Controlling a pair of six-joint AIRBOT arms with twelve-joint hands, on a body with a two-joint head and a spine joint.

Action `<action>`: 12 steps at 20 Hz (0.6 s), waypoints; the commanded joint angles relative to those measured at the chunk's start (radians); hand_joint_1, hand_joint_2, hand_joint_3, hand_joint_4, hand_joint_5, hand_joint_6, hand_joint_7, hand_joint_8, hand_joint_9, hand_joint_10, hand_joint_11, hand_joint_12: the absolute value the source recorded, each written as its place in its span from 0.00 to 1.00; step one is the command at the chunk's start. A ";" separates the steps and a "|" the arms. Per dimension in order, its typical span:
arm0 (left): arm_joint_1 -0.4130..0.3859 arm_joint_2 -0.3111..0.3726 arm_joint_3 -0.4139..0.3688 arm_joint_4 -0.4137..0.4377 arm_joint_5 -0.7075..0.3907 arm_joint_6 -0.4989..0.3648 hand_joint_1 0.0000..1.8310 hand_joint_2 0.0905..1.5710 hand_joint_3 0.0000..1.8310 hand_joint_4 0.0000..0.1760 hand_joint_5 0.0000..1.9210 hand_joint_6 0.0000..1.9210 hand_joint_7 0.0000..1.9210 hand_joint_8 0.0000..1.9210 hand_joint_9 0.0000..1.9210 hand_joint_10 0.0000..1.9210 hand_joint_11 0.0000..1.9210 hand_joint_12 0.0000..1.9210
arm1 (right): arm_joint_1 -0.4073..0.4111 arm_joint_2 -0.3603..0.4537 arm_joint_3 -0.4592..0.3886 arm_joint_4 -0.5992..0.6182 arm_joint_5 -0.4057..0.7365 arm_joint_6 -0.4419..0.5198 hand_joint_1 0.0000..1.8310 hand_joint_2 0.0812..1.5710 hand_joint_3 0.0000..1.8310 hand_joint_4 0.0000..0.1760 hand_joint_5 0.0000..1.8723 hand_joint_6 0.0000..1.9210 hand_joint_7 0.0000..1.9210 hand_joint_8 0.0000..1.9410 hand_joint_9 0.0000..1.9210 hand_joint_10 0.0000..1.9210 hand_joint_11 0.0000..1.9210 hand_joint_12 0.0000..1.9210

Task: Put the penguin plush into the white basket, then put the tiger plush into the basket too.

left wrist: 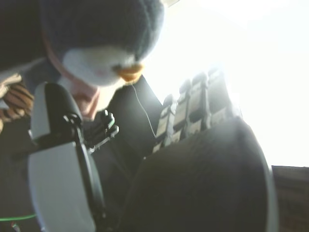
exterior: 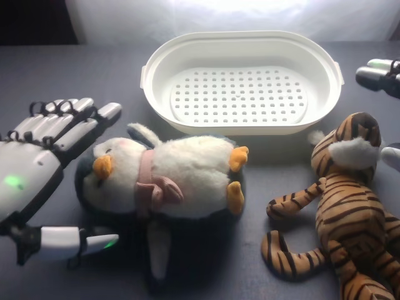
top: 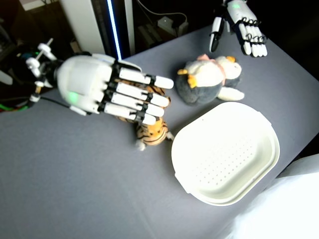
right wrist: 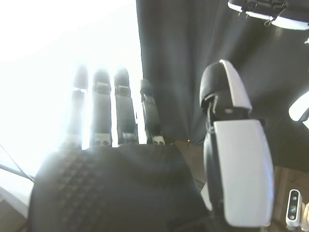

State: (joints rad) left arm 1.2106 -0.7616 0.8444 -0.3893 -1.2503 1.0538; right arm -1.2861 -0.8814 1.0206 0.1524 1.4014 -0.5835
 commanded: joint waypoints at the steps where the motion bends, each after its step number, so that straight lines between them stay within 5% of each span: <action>1: -0.023 0.001 0.010 0.027 -0.065 0.010 0.45 0.44 0.01 1.00 0.00 0.00 0.00 0.00 0.00 0.00 0.00 0.00 | 0.010 -0.002 0.004 0.007 0.119 0.006 0.41 0.80 0.00 0.02 0.18 0.00 0.13 0.00 0.14 0.00 0.09 0.22; 7: -0.162 -0.042 0.088 0.030 0.206 0.129 0.47 0.39 0.00 1.00 0.00 0.00 0.00 0.00 0.00 0.00 0.00 0.00 | 0.010 -0.002 0.011 -0.001 0.117 0.017 0.39 0.81 0.00 0.00 0.19 0.00 0.13 0.00 0.15 0.00 0.11 0.18; 12: -0.205 -0.091 0.166 0.015 0.357 0.135 0.48 0.42 0.00 1.00 0.00 0.00 0.06 0.00 0.07 0.00 0.05 0.04 | 0.010 -0.002 0.015 0.008 0.116 0.017 0.41 0.81 0.00 0.00 0.20 0.00 0.13 0.00 0.15 0.00 0.12 0.18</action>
State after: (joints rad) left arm 1.0153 -0.8467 1.0168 -0.3916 -0.8173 1.1820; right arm -1.2861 -0.8814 1.0306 0.1516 1.3952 -0.5739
